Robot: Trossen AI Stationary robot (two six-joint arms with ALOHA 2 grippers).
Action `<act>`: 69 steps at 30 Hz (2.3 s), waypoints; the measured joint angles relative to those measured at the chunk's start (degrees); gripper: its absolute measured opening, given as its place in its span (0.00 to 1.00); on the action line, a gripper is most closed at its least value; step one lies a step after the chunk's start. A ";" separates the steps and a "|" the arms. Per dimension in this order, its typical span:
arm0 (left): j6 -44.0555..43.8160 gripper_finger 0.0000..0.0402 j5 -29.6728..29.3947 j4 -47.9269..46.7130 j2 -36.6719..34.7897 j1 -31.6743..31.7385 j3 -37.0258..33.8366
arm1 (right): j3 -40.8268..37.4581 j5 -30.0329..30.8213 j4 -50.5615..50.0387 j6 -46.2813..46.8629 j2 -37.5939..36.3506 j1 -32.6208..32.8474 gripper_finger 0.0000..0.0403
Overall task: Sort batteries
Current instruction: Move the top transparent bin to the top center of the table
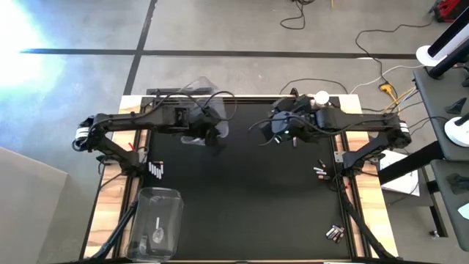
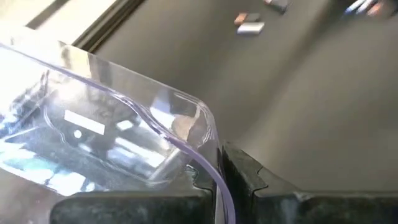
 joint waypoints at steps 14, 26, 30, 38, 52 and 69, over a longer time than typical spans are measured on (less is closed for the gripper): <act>10.24 0.00 0.47 -7.52 19.95 -0.05 13.40 | -0.26 -0.05 -12.71 0.80 -9.86 -0.11 0.56; 11.04 0.00 5.17 -6.92 24.33 0.70 12.63 | -1.38 -0.14 -17.09 0.63 -10.13 -0.11 0.56; 8.54 0.00 6.65 -6.67 25.18 0.64 12.63 | -2.04 -0.12 -17.01 0.84 -10.13 -0.11 0.56; 9.61 0.00 6.08 -6.26 25.77 0.63 12.61 | -4.19 -0.11 -16.53 4.68 -9.73 -0.11 0.59; 13.41 0.00 4.52 -6.17 25.77 1.66 11.90 | -5.62 -2.12 -16.53 9.96 -9.71 0.42 0.61; 14.47 0.04 4.40 -5.41 25.75 2.73 11.78 | -5.62 -1.58 -15.20 11.32 -9.71 0.42 0.63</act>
